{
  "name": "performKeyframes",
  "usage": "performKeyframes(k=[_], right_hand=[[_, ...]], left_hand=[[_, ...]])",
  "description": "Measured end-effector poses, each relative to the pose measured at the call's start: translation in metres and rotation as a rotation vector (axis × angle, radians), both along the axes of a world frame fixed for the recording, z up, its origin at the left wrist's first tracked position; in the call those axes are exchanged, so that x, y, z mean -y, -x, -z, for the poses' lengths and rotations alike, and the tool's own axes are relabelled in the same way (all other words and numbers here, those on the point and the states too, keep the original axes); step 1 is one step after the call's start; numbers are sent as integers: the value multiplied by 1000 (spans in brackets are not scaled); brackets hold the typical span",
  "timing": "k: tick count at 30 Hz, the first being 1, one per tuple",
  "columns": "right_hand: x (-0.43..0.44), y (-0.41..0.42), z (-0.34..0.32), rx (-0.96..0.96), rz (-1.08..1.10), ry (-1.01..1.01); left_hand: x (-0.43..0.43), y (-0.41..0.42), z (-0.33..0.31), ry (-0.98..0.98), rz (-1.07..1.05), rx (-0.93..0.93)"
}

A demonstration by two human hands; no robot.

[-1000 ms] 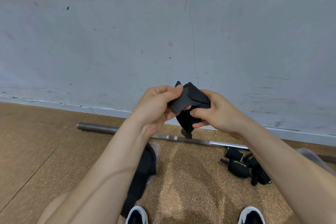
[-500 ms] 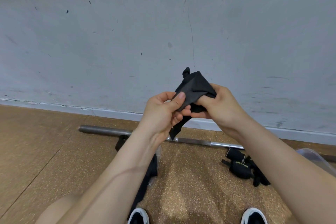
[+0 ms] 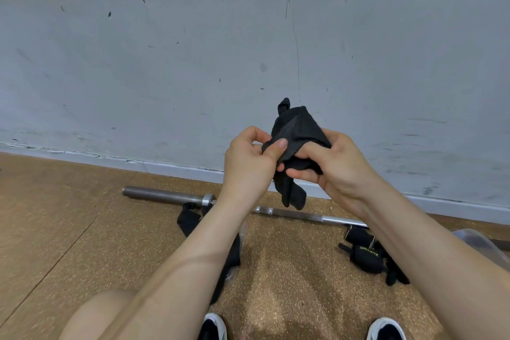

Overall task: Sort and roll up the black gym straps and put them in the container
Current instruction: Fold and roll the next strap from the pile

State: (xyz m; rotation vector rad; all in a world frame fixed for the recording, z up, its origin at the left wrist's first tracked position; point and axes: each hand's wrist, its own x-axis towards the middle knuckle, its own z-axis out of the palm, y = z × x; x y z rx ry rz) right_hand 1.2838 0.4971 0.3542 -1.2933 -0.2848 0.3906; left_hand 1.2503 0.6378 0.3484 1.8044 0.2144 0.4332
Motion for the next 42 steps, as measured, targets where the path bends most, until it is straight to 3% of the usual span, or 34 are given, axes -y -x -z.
performKeyframes(k=[8, 12, 15, 17, 20, 25, 32, 38, 42], right_hand=[[4, 0, -5, -156, -91, -98], [1, 1, -3, -149, -59, -50], [3, -1, -7, -107, -51, 3], [8, -1, -11, -1, -93, 146], [13, 1, -14, 108, -124, 311], [10, 0, -15, 111, -13, 242], [4, 7, -13, 20, -5, 68], [9, 7, -12, -249, -306, -18], [16, 5, -13, -313, -412, 67]], left_hand=[[-8, -4, 5, -197, -14, 2], [-4, -3, 8, -288, 11, 20], [-12, -2, -3, -62, 152, -76], [-19, 0, -10, 83, 279, -149], [-22, 5, -16, 99, 363, -186], [-22, 2, -15, 73, 296, -89], [-20, -2, -6, 196, 247, -65], [-22, -4, 4, 352, 505, -71], [-19, -1, 2, 325, 497, -63]])
